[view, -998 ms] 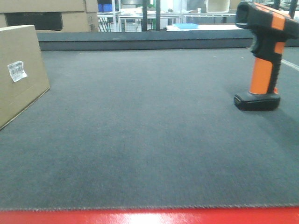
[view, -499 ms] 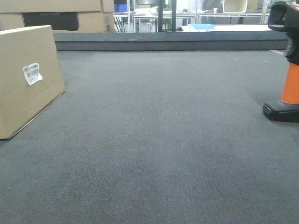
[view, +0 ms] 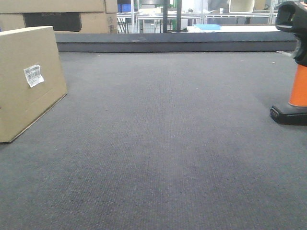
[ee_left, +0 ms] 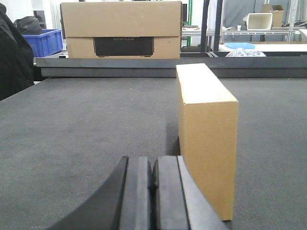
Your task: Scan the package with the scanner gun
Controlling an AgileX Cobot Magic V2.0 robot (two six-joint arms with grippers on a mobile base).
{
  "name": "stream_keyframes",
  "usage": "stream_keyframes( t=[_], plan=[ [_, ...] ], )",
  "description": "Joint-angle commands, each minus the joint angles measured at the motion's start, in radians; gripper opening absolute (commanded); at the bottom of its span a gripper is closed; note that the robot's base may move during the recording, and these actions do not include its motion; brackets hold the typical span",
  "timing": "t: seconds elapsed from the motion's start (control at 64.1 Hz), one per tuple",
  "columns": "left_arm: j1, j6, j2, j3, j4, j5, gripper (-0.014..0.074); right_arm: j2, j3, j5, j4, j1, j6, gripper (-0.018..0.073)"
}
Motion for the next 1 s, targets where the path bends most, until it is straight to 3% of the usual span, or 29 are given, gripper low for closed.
stream_keyframes(
  t=[0.0,0.421,0.764,0.92,0.983],
  plan=[
    [-0.005,-0.003,-0.003,-0.003,-0.005,-0.020,-0.0111,-0.002,0.000,-0.020,-0.005,0.000,0.000,-0.0162],
    [-0.005,-0.003,-0.003,-0.003,-0.005,-0.020,-0.0111,-0.002,0.000,-0.020,-0.005,0.000,0.000,-0.0162],
    [-0.005,-0.003,-0.003,-0.003,-0.005,-0.041,-0.0111,-0.002,0.000,-0.096,-0.005,0.000,0.000,-0.0162],
    [-0.002,-0.003,-0.003,-0.003,-0.005,-0.179,-0.0111,-0.002,0.000,-0.217,0.010,0.000,0.000,-0.0162],
    [-0.002,-0.003,-0.003,-0.003,-0.005,-0.289,-0.0111,-0.002,0.000,-0.251,0.010,0.000,0.000,-0.0162]
  ],
)
